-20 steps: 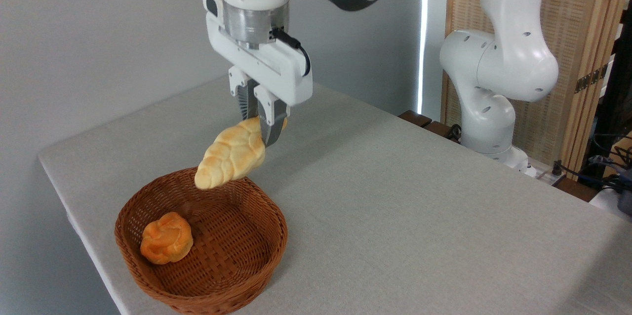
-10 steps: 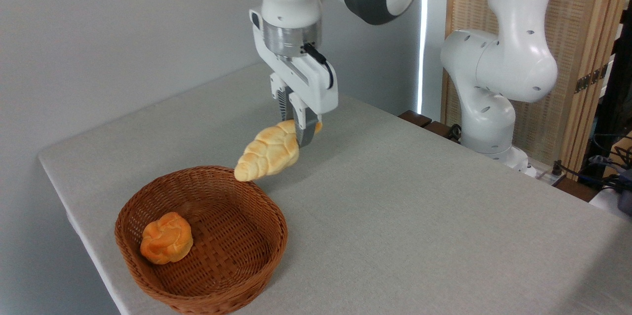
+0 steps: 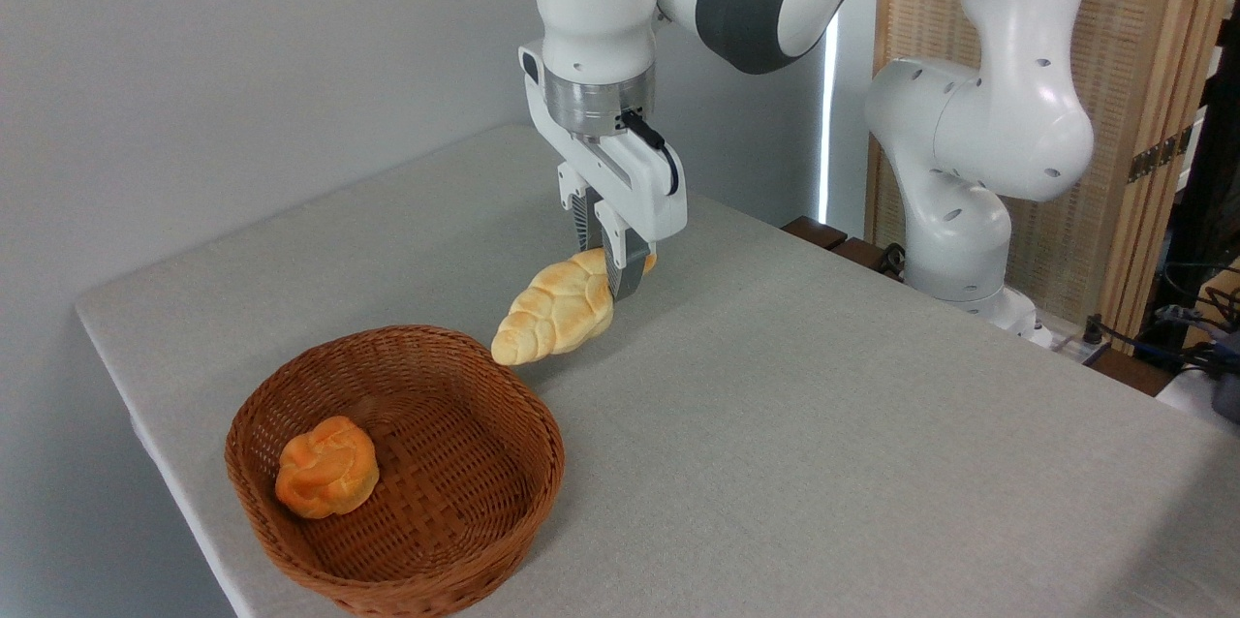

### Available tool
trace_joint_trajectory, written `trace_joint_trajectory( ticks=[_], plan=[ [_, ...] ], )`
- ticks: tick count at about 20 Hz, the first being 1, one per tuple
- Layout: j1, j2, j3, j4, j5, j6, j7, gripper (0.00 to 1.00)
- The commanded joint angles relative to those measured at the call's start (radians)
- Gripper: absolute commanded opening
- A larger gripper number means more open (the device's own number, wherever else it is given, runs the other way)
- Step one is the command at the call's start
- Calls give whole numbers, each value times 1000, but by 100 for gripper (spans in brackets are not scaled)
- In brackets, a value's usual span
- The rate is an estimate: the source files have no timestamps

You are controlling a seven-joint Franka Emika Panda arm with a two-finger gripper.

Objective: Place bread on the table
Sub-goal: 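Lower the bread roll onto the table and open the gripper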

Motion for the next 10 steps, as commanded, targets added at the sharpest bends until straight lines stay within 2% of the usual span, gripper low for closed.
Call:
trace_joint_trajectory(
  ticks=[1, 7, 10],
  plan=[
    [-10, -15, 5, -20, -9, 15, 18, 44],
    [-22, -5, 5, -21, -9, 15, 16, 53],
    [-22, -5, 5, -21, -9, 15, 16, 67]
  ],
)
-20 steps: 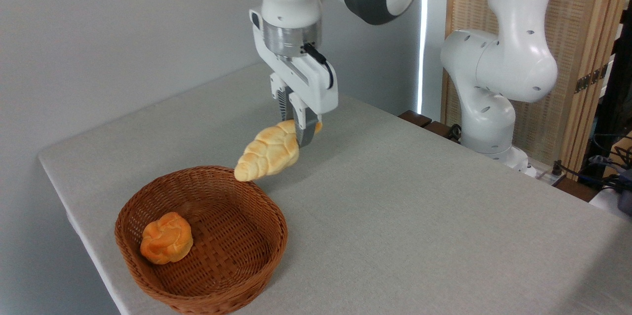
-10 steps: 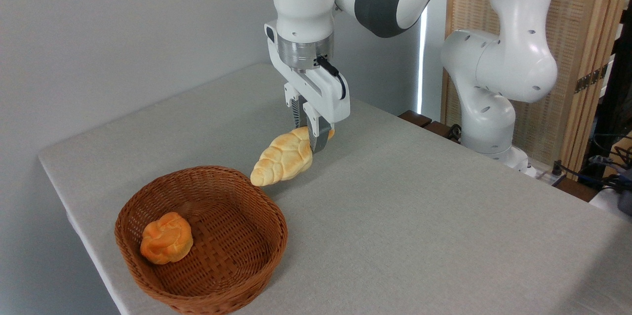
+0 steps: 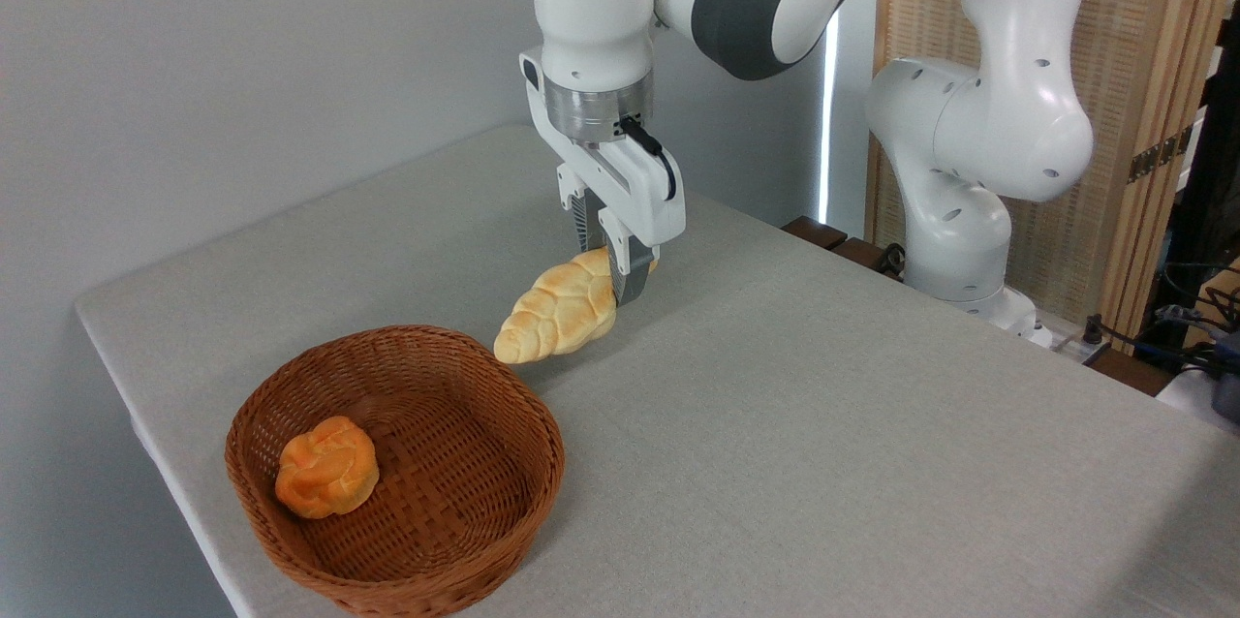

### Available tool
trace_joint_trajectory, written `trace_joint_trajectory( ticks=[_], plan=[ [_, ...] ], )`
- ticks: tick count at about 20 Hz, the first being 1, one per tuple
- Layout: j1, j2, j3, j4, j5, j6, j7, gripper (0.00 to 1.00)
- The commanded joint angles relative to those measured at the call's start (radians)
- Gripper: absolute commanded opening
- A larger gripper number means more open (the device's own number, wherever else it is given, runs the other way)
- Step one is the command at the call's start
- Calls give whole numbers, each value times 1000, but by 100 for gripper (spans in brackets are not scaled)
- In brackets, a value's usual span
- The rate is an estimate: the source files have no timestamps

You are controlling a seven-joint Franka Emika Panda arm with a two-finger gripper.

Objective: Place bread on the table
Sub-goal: 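Lower the bread roll onto the table and open the gripper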

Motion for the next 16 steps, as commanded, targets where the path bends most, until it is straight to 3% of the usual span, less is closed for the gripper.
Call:
trace_joint_trajectory(
  ticks=[1, 12, 16],
  plan=[
    [-8, -11, 5, -11, -9, 15, 16, 67],
    [-8, -6, 5, -11, -9, 15, 15, 79],
    [-8, -6, 7, -10, -9, 17, 15, 90]
  ],
)
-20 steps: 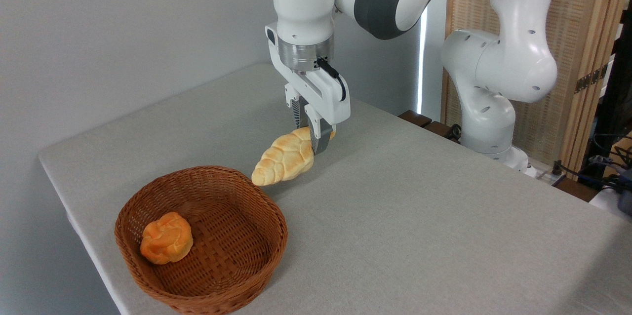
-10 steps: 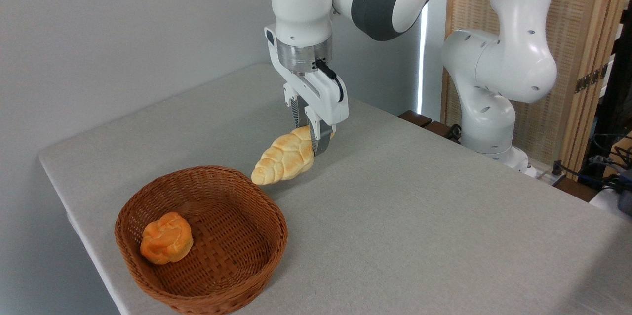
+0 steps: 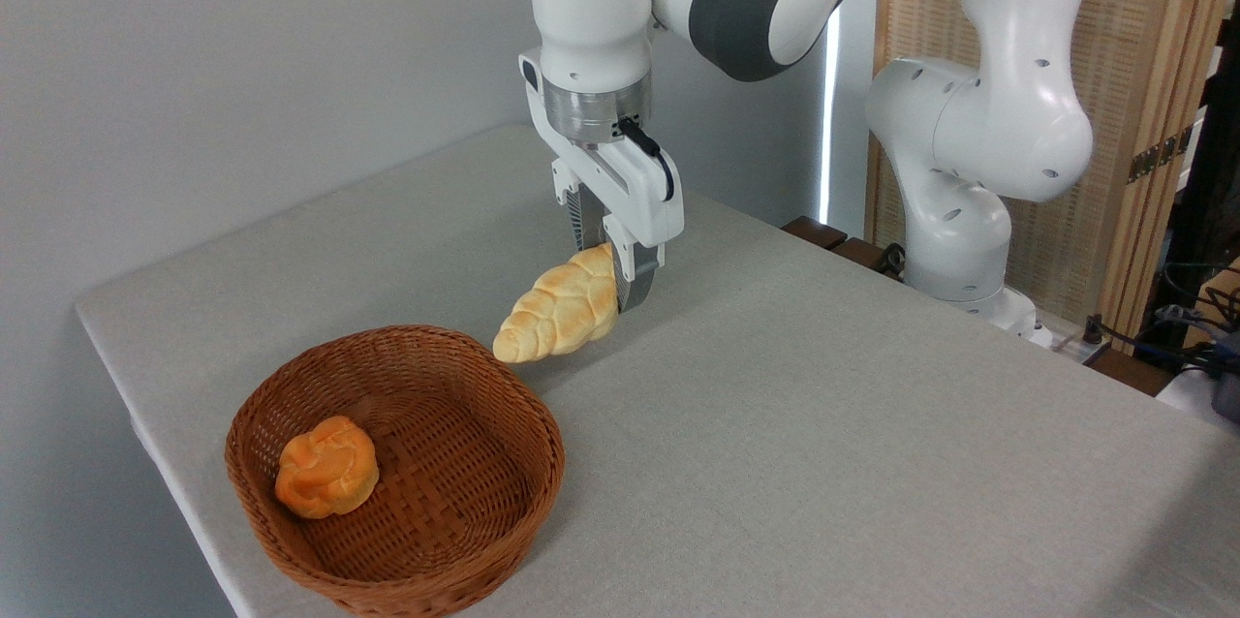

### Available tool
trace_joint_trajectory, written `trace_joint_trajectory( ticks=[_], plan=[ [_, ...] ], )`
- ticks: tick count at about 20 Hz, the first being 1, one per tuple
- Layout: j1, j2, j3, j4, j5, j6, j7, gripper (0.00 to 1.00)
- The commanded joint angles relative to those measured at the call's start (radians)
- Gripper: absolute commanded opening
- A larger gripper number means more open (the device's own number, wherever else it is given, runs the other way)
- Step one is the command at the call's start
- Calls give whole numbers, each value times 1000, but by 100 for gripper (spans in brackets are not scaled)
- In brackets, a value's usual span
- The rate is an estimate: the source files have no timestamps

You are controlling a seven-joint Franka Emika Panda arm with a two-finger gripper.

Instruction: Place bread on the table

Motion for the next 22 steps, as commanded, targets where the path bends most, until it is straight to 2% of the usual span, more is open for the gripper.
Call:
trace_joint_trajectory(
  ticks=[1, 5, 13, 17, 19, 22],
  plan=[
    [-5, -8, 7, -9, -9, 17, 15, 93],
    [-5, -8, 7, -9, -8, 17, 18, 100],
    [-1, -10, 14, 11, -6, 11, 39, 100],
    [1, 4, 20, 94, 69, -3, 26, 100],
    [1, 38, 22, 173, 87, -78, -3, 100],
    [-1, 108, 25, 301, 171, -156, -103, 100]
  ],
)
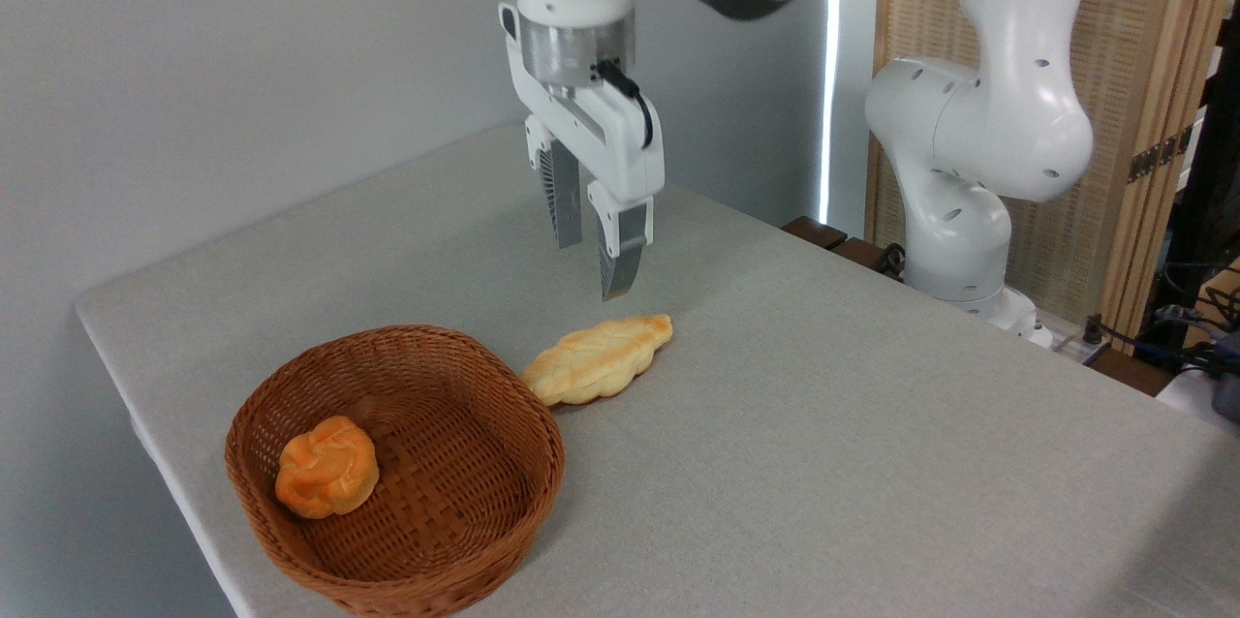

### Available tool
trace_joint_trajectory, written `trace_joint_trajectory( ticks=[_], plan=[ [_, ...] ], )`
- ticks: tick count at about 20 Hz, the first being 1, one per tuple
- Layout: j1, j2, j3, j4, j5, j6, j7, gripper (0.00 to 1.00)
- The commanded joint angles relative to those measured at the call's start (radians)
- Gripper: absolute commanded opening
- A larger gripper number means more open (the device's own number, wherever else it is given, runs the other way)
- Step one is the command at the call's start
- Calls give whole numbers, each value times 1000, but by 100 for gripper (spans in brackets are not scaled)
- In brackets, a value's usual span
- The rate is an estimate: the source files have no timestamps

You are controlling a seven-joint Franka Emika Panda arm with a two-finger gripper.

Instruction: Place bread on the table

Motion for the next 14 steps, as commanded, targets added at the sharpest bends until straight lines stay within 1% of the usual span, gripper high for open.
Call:
trace_joint_trajectory(
  ticks=[1, 4, 6, 9, 10, 12, 14],
  plan=[
    [-6, 103, 23, 180, 88, -90, -106, 100],
    [-8, 137, 66, 273, 84, -97, -114, 100],
    [-8, 170, 104, 350, 78, -142, -114, 100],
    [-8, 253, 109, 471, 79, -216, -127, 100],
    [-8, 273, 109, 497, 79, -218, -164, 100],
    [-8, 304, 103, 524, 85, -218, -227, 100],
    [-8, 307, 100, 527, 88, -218, -227, 100]
  ],
)
